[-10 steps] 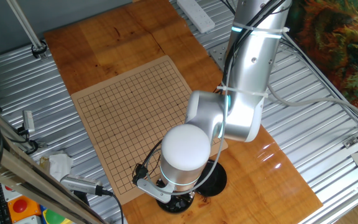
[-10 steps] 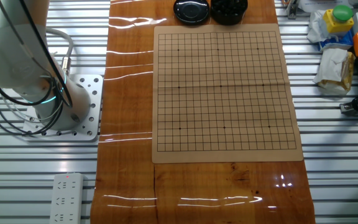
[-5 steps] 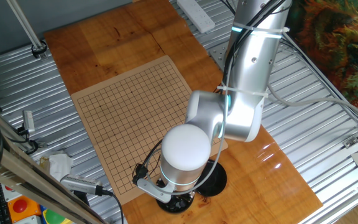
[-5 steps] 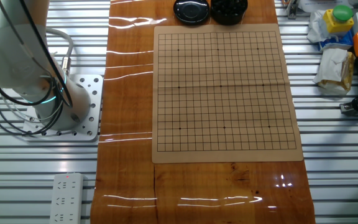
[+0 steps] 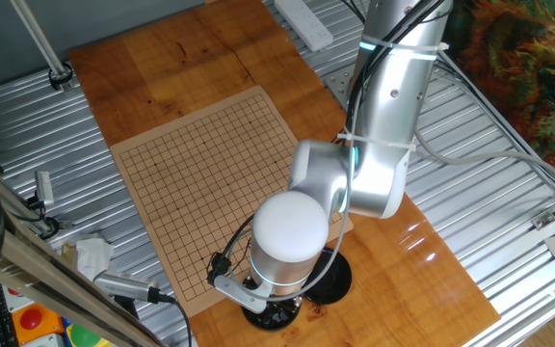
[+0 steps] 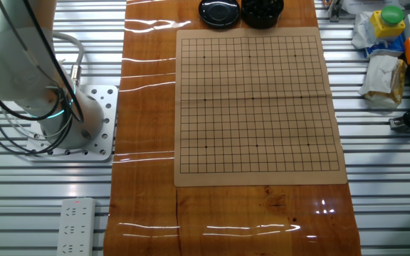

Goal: Play the first move as black on the 3-4 point in the upper right corner of the Go board

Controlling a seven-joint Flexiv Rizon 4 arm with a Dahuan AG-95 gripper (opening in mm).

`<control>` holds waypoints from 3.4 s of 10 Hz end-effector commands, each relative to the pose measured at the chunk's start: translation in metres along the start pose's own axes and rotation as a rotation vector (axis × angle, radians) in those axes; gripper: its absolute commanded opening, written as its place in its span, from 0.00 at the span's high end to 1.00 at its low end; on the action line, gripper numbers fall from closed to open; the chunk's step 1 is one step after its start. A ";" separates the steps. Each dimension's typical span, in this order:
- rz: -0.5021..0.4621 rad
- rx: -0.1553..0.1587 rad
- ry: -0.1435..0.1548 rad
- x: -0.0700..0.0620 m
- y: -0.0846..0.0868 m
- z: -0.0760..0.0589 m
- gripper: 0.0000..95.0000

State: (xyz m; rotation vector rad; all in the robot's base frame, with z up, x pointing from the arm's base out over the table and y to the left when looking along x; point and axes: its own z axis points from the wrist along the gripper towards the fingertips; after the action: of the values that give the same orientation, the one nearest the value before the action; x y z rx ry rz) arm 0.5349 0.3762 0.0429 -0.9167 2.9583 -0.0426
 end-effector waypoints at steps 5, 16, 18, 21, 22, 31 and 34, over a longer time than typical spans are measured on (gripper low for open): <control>0.003 0.006 0.002 0.000 0.000 0.000 0.80; -0.022 -0.004 -0.008 -0.002 0.000 -0.001 0.60; -0.028 -0.009 -0.013 -0.003 0.000 -0.002 0.60; -0.023 -0.011 -0.015 -0.009 -0.001 -0.005 0.60; -0.021 -0.011 -0.015 -0.012 -0.002 -0.007 0.60; -0.022 0.000 -0.032 -0.018 -0.003 0.004 0.60; -0.024 0.003 -0.032 -0.018 -0.003 0.005 0.60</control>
State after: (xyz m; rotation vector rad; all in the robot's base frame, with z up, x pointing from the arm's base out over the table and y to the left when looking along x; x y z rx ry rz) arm 0.5517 0.3837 0.0392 -0.9429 2.9179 -0.0317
